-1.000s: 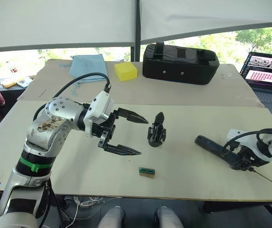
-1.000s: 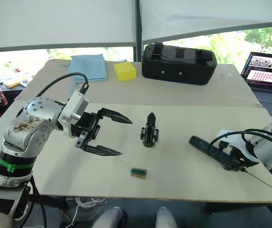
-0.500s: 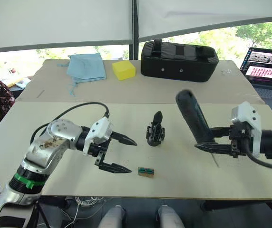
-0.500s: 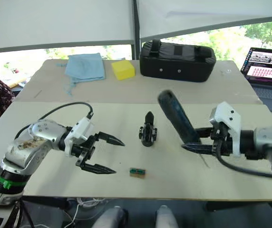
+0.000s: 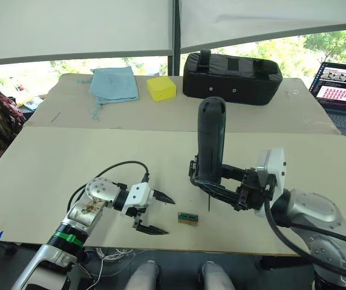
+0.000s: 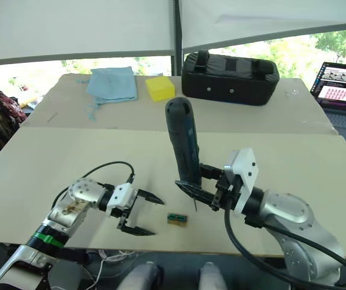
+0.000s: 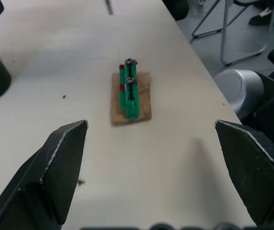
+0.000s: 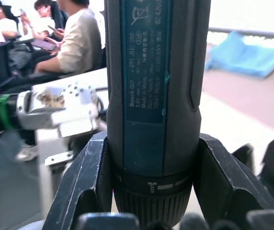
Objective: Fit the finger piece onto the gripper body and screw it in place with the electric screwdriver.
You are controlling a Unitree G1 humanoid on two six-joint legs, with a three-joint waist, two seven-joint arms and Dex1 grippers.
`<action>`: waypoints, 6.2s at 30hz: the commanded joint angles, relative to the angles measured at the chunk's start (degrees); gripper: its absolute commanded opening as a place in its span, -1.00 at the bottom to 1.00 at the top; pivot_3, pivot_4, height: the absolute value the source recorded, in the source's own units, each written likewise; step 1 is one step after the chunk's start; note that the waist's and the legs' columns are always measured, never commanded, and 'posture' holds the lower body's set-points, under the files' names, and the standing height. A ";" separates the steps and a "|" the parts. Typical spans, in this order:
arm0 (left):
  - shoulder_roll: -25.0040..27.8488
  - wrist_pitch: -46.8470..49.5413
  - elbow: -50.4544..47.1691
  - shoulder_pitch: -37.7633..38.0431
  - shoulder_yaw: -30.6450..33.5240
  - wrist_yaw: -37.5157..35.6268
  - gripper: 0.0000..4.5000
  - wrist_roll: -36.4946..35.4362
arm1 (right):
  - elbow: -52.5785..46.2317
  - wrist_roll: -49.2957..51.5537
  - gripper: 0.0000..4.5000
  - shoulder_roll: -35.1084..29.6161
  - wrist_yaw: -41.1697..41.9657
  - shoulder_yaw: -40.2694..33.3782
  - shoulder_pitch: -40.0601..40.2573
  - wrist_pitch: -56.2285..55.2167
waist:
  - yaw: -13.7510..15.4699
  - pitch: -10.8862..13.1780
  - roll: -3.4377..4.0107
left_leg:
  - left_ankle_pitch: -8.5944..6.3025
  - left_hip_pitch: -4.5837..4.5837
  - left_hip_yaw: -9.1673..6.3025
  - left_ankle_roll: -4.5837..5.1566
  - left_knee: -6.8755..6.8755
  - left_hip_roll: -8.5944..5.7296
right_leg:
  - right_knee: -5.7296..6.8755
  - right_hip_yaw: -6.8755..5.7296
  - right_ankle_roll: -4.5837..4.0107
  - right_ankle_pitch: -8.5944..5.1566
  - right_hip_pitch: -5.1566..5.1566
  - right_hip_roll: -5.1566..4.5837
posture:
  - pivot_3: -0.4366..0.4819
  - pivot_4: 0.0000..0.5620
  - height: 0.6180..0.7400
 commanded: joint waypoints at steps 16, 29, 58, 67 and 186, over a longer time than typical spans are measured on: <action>-4.37 -5.19 6.56 -2.99 -0.27 -0.50 1.00 1.04 | 2.48 4.41 -0.15 0.30 -0.07 6.47 -1.20 -11.40 | -1.01 0.00 0.00 | 0.01 0.09 0.02 0.01 0.00 0.04 | 0.03 0.03 -0.06 0.04 0.06 0.07 | -0.05 -0.47 1.00; -5.04 -7.64 9.08 -3.24 -0.81 -0.01 1.00 3.41 | 2.63 3.93 -0.15 -0.11 -0.37 9.42 0.01 -14.43 | -0.97 0.00 0.00 | 0.01 0.09 0.02 0.02 0.00 0.03 | 0.04 0.03 -0.07 0.04 0.06 0.06 | -0.05 -0.47 1.00; -6.46 -5.60 8.12 -3.87 -0.91 1.03 1.00 3.59 | 4.74 1.70 -0.15 -1.53 0.99 10.70 2.38 -18.74 | -0.96 -0.01 -0.01 | 0.01 0.10 0.02 0.02 0.00 0.02 | 0.05 0.03 -0.07 0.05 0.06 0.06 | -0.05 -0.47 1.00; -6.77 -5.52 7.87 -3.82 -0.96 1.00 1.00 3.93 | 5.16 1.49 -0.15 -1.46 0.83 10.67 2.29 -19.25 | -0.97 -0.01 -0.01 | 0.01 0.11 0.02 0.02 0.01 0.02 | 0.05 0.03 -0.07 0.05 0.07 0.06 | -0.05 -0.47 1.00; -7.47 -5.67 7.36 -4.38 -1.65 1.07 1.00 4.20 | 4.95 5.43 -0.15 -4.20 -3.19 11.37 0.41 -15.39 | -0.93 -0.01 -0.02 | 0.02 0.11 0.02 0.02 0.02 0.02 | 0.05 0.04 -0.07 0.05 0.08 0.06 | -0.05 -0.47 1.00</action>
